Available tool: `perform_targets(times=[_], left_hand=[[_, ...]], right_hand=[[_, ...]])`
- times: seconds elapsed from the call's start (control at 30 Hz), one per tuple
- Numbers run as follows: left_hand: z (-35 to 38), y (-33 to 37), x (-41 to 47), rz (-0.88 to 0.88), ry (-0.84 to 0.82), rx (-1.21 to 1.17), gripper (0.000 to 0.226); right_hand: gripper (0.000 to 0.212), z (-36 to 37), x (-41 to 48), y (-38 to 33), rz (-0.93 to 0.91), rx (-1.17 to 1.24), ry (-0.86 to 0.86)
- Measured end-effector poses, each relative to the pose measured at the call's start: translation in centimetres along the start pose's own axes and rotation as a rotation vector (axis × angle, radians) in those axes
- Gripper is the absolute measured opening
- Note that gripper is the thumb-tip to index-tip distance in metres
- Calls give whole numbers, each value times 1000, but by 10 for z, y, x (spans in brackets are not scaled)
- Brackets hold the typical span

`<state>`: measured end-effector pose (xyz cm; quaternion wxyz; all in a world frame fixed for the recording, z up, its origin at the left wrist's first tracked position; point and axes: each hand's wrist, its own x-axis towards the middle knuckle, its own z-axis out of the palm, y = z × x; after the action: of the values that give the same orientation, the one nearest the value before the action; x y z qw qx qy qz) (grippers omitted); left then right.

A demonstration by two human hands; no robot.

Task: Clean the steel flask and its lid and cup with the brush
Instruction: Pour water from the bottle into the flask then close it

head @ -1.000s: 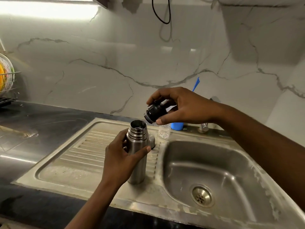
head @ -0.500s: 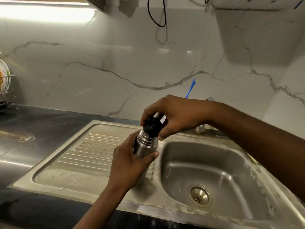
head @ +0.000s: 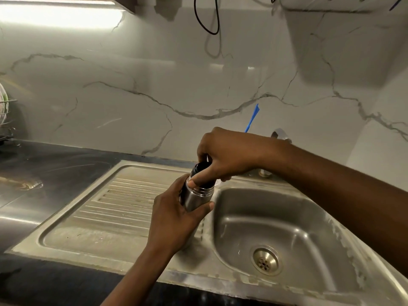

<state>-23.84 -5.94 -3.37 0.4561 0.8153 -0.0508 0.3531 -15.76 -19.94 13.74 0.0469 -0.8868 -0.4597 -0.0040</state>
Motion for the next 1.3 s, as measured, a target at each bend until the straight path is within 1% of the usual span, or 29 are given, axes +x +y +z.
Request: perform_targets(times=[0.1, 0.2, 0.27, 0.33, 0.43, 0.53, 0.63, 0.7, 0.8, 0.9, 0.93, 1.0, 1.07, 1.13, 1.17, 1.23, 1.3], left_hand=[[1, 2, -1, 5, 5, 5, 71], [0, 2, -1, 4, -3, -11, 69], [-1, 0, 0, 4, -17, -21, 68], [-1, -1, 0, 9, -24, -21, 67], [0, -1, 0, 4, -21, -18, 66], [0, -3, 1, -15, -18, -26, 65], [-1, -6, 2, -37, -28, -40, 62], [-2, -8, 2, -50, -37, -55, 61], [-4, -7, 3, -60, -33, -63, 61], [-3, -3, 1, -41, -28, -46, 67], [-3, -1, 0, -33, -31, -35, 70], [-1, 2, 0, -25, -32, -22, 73], [1, 2, 0, -33, -31, -29, 70], [1, 1, 0, -37, -30, -38, 67], [1, 1, 1, -34, -27, -48, 67], [1, 0, 1, -19, -24, -68, 66], [0, 0, 0, -17, -20, -76, 67]], right_hand=[[51, 6, 1, -6, 30, -133, 42], [54, 10, 3, -5, 4, -202, 65], [55, 9, 2, -4, -16, -172, 48], [50, 7, 0, -5, -41, -113, 0], [42, 0, 0, -7, -105, -140, -21], [49, -7, -1, -6, -186, -148, -58], [53, -8, -3, -3, -261, -70, -115], [54, -6, -2, -1, -280, -51, -116], [52, -5, 0, 0, -263, -72, -86], [42, -2, 0, 0, -175, -84, -41], [43, 0, -1, 0, -119, -48, -37], [55, 7, -3, -2, 10, -25, -32], [65, 13, -4, -3, 72, -140, 18], [69, 14, -3, -1, 44, -235, 73], [66, 10, -5, 1, 7, -207, 69], [54, -1, -12, 4, -91, -71, -44], [55, -7, -15, 6, -169, -40, -138]])
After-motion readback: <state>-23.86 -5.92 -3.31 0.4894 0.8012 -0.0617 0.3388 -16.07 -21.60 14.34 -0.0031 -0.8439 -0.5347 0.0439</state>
